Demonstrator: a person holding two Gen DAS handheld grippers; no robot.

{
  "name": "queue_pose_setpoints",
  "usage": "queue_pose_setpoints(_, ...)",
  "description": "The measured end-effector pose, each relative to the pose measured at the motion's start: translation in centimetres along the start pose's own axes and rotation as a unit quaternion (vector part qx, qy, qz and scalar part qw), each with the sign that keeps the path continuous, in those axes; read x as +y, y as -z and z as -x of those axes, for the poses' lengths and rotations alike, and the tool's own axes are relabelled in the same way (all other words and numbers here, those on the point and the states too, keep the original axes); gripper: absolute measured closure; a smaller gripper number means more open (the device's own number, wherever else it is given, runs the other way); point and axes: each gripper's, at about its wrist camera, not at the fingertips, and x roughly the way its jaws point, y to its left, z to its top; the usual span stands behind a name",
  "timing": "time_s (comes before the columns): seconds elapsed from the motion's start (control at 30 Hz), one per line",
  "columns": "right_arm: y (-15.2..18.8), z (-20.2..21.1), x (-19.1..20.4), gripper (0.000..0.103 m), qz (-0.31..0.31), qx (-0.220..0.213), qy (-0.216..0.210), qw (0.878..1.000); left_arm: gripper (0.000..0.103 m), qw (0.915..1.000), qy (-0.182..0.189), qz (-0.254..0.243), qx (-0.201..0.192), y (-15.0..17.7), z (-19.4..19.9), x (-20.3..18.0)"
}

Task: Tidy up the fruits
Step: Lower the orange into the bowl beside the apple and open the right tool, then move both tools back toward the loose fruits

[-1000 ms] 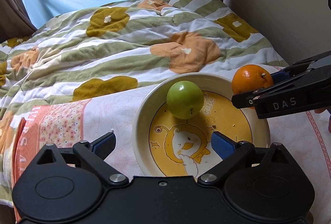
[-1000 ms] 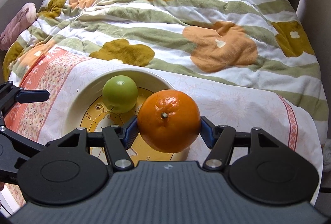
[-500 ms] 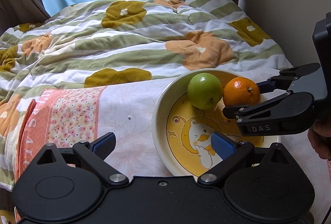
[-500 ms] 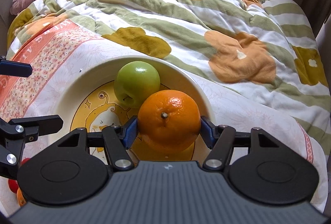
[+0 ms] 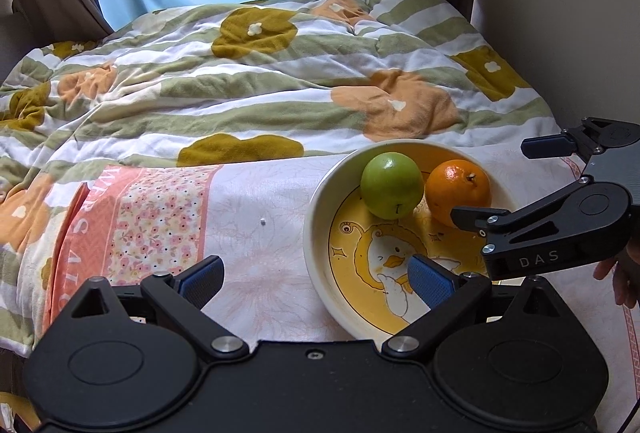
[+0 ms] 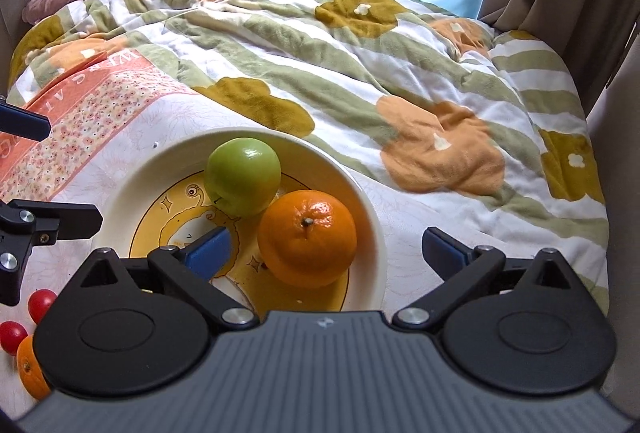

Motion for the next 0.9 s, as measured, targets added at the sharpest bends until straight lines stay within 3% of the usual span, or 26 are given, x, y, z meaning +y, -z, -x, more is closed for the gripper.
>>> queue_pose_setpoints(0.47,-0.2,8.4,0.3,0.000,-0.035,-0.040,0.011,0.999,0.003,0.9981,-0.012,0.002,-0.060,0.9,6.7,0.3)
queue_pose_setpoints(0.67,0.8,12.6,2.0,0.000,-0.058,-0.049,0.026,0.997,0.003,0.9958,0.001,-0.007,-0.092,2.3,10.0,0.8)
queue_pose_setpoints(0.9,3.1,17.0,5.0,0.000,-0.131,-0.057,0.054,0.988,0.003,0.9924,0.032,-0.033,-0.115,4.6,13.5,1.7)
